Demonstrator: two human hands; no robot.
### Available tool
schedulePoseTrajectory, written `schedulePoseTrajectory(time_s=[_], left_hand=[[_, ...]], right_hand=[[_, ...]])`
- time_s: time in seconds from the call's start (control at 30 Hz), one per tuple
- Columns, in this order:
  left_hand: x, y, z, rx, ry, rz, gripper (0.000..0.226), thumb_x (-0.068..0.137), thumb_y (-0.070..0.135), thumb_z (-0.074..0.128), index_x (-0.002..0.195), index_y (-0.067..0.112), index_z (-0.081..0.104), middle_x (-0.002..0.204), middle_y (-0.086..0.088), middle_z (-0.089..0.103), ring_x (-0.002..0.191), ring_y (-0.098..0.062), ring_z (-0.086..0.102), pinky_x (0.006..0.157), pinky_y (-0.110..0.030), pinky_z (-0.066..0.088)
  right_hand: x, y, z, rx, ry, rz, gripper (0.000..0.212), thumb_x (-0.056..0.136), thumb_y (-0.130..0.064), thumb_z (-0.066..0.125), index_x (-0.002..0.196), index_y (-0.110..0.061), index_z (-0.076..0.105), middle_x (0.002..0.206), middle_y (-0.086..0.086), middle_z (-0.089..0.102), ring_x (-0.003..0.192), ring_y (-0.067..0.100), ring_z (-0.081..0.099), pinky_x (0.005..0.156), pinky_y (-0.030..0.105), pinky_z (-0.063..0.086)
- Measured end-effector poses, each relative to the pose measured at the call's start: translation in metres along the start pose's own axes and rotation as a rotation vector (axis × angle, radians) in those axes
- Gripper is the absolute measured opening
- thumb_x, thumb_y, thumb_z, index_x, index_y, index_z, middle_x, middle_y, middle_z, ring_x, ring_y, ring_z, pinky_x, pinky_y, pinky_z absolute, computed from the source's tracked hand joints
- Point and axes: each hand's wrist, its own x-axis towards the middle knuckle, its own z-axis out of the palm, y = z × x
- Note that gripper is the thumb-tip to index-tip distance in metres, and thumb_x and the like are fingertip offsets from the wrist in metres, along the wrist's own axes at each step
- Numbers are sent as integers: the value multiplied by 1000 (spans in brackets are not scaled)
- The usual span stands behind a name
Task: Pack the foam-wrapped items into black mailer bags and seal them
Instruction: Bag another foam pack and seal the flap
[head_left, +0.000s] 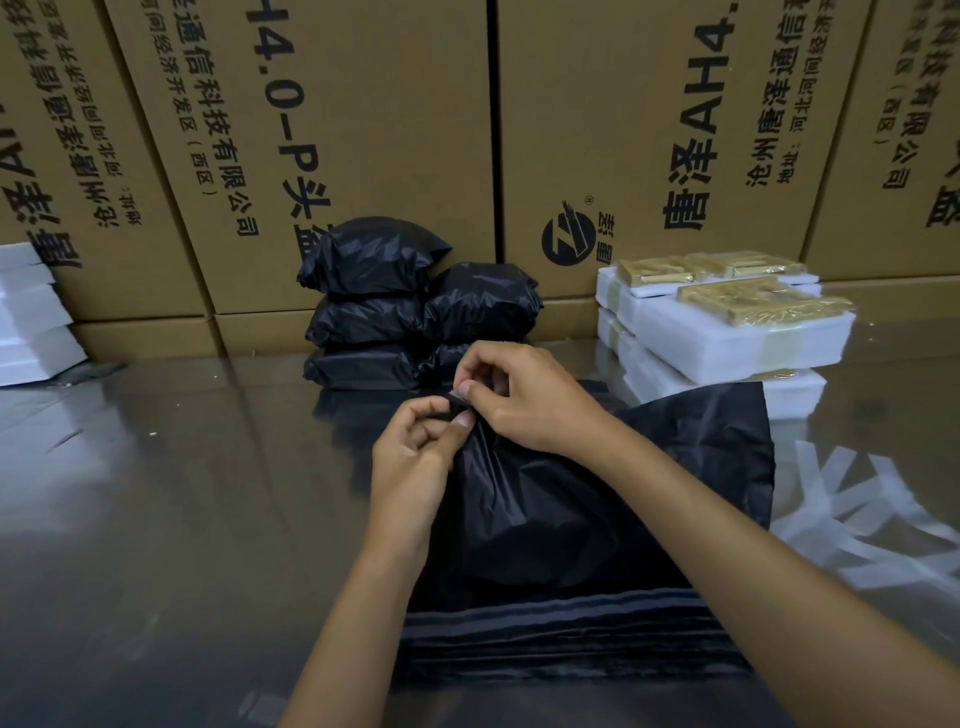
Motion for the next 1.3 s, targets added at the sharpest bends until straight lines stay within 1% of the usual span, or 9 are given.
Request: schedulePoseTrajectory(time_s=[0.33, 0.5, 0.6, 0.73, 0.87, 1.03, 1.1, 1.2, 1.3], left_hand=[[0, 6, 6, 78, 43, 42, 11, 89, 13, 70, 83, 22, 64, 80, -13, 62, 73, -22, 55, 68, -35, 45], [6, -2, 10, 201, 247, 17, 23, 93, 22, 67, 77, 11, 55, 61, -4, 50, 56, -8, 43, 51, -14, 36], [8, -10, 5, 395, 320, 3, 28, 94, 25, 64, 72, 12, 52, 53, 5, 47, 45, -6, 40, 52, -24, 37], [5, -17, 3, 807, 300, -11, 27, 96, 29, 59, 75, 13, 55, 63, 1, 60, 63, -16, 55, 60, -33, 36], [-9, -33, 17, 1236, 127, -75, 25, 99, 40, 51, 87, 18, 57, 93, -4, 65, 90, -31, 62, 66, -32, 37], [-10, -35, 23, 1480, -67, -112, 40, 97, 51, 48, 114, 15, 46, 116, -8, 64, 108, -30, 59, 70, -33, 37], [-4, -24, 13, 1463, -41, -130, 46, 94, 47, 57, 119, 13, 39, 115, -10, 60, 111, -34, 57, 73, -36, 40], [-3, -7, 14, 1109, -51, 209, 16, 93, 10, 54, 108, 16, 52, 107, -2, 56, 106, -25, 56, 84, -39, 46], [-13, 11, 47, 878, -347, 461, 23, 98, 13, 53, 114, 22, 67, 121, 10, 62, 119, -6, 52, 102, -18, 38]], right_hand=[[30, 33, -14, 347, 191, 410, 18, 93, -13, 61, 79, -21, 69, 73, 2, 63, 68, 12, 57, 67, 25, 48], [32, 51, -32, 567, 284, 600, 16, 98, -8, 50, 92, -11, 65, 51, -1, 66, 45, 13, 53, 48, 22, 50], [27, 57, -40, 672, 263, 593, 11, 102, -12, 47, 99, -8, 58, 71, 9, 76, 54, 22, 65, 71, 36, 59], [17, 67, -44, 488, 272, 485, 12, 102, -7, 46, 93, -10, 54, 94, 16, 75, 73, 21, 68, 76, 32, 58], [-6, 84, -52, 46, 179, 323, 4, 97, -19, 55, 100, -18, 53, 102, -1, 73, 95, 15, 66, 77, 35, 51], [-37, 104, -68, -206, 51, 249, 32, 96, -44, 58, 116, -24, 43, 119, -1, 66, 100, 24, 65, 89, 41, 45], [-46, 117, -75, -185, 24, 296, 35, 96, -48, 56, 119, -26, 41, 133, -1, 59, 113, 25, 61, 98, 45, 43], [-61, 139, -86, -218, 26, 353, 42, 96, -49, 56, 125, -22, 40, 143, 1, 54, 131, 25, 52, 107, 49, 37], [-82, 163, -93, -319, 42, 399, 50, 94, -50, 57, 129, -18, 40, 141, 4, 54, 125, 28, 55, 103, 45, 36]])
